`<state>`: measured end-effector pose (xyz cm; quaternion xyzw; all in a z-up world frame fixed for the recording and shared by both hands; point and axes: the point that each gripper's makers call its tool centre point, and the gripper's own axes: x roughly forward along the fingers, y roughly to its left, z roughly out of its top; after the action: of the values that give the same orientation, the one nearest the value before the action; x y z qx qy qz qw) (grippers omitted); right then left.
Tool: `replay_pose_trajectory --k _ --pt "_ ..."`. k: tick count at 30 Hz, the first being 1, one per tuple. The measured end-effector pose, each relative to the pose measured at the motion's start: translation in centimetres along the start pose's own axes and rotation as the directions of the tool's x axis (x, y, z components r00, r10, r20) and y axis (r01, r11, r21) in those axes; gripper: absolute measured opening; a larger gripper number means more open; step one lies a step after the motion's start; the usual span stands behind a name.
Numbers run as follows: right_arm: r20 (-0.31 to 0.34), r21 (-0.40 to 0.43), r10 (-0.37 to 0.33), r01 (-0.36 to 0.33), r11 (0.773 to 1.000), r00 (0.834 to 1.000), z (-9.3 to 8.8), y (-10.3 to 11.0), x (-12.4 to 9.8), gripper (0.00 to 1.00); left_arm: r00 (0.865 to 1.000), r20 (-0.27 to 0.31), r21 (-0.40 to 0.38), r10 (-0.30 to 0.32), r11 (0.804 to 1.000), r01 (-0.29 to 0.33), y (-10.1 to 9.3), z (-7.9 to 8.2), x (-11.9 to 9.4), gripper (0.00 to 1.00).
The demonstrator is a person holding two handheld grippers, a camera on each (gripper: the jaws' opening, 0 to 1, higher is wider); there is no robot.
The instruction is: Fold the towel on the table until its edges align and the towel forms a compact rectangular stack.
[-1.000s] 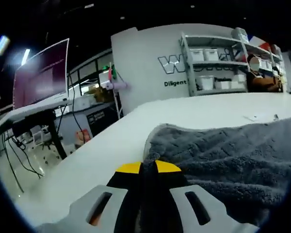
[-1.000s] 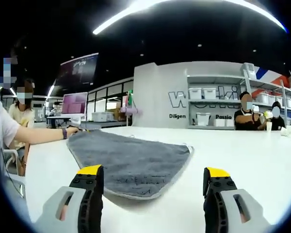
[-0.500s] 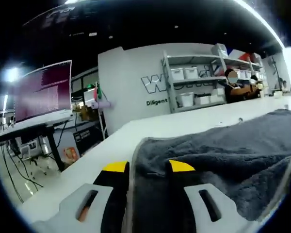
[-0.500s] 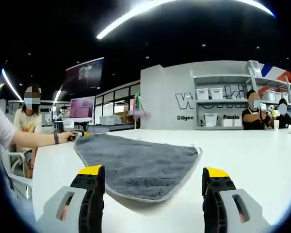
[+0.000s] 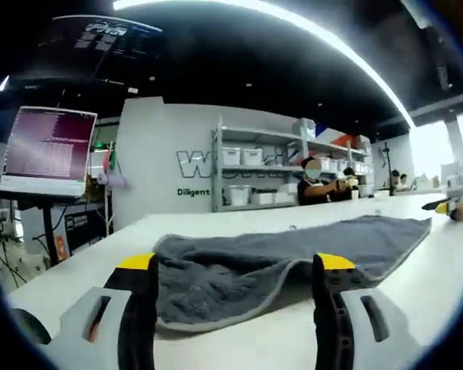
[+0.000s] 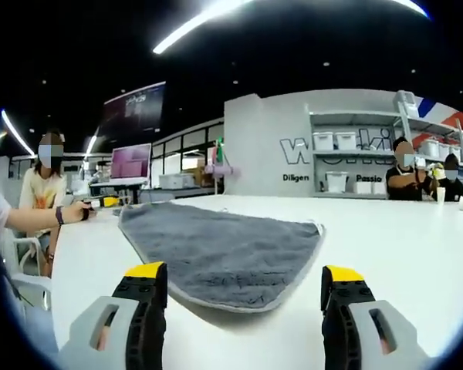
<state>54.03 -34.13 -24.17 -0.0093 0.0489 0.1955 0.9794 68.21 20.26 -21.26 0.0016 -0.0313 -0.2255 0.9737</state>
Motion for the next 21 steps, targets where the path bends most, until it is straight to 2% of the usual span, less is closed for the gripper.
replay_pose_trajectory --k 3,5,8,11,17,19,21 --pt "-0.032 -0.01 0.018 -0.018 1.0 0.999 -0.6 0.5 0.3 0.83 0.996 -0.038 0.008 -0.08 0.997 0.081 -2.0 -0.6 -1.4 0.97" --pt "-0.033 -0.005 0.04 -0.04 0.999 0.999 -0.6 1.0 0.3 0.84 0.987 -0.094 0.033 -0.129 0.991 0.132 -3.3 -1.4 -2.6 0.99" --pt "-0.012 0.017 0.073 -0.073 0.997 0.997 -0.2 1.1 0.5 0.84 0.983 -0.093 0.035 -0.158 0.986 0.162 -4.3 -1.3 -3.5 0.99" --pt "0.018 0.04 0.092 -0.093 0.995 0.996 0.4 1.1 0.8 0.84 0.98 -0.1 0.028 -0.174 0.984 0.178 -4.7 -1.4 -3.8 0.99" --pt "0.04 0.068 0.086 -0.089 0.994 0.995 1.0 -0.2 3.6 0.81 0.978 -0.129 0.006 -0.161 0.987 0.164 -4.6 -1.9 -3.9 0.99" --pt "0.042 0.07 0.087 -0.09 0.993 0.995 1.2 -0.5 4.5 0.81 0.979 -0.126 0.001 -0.16 0.987 0.162 -4.5 -1.8 -4.0 0.99" --pt "0.039 0.079 0.085 -0.088 0.993 0.996 1.2 -1.2 6.1 0.81 0.981 -0.097 -0.01 -0.166 0.986 0.166 -4.6 -1.3 -4.1 0.99"
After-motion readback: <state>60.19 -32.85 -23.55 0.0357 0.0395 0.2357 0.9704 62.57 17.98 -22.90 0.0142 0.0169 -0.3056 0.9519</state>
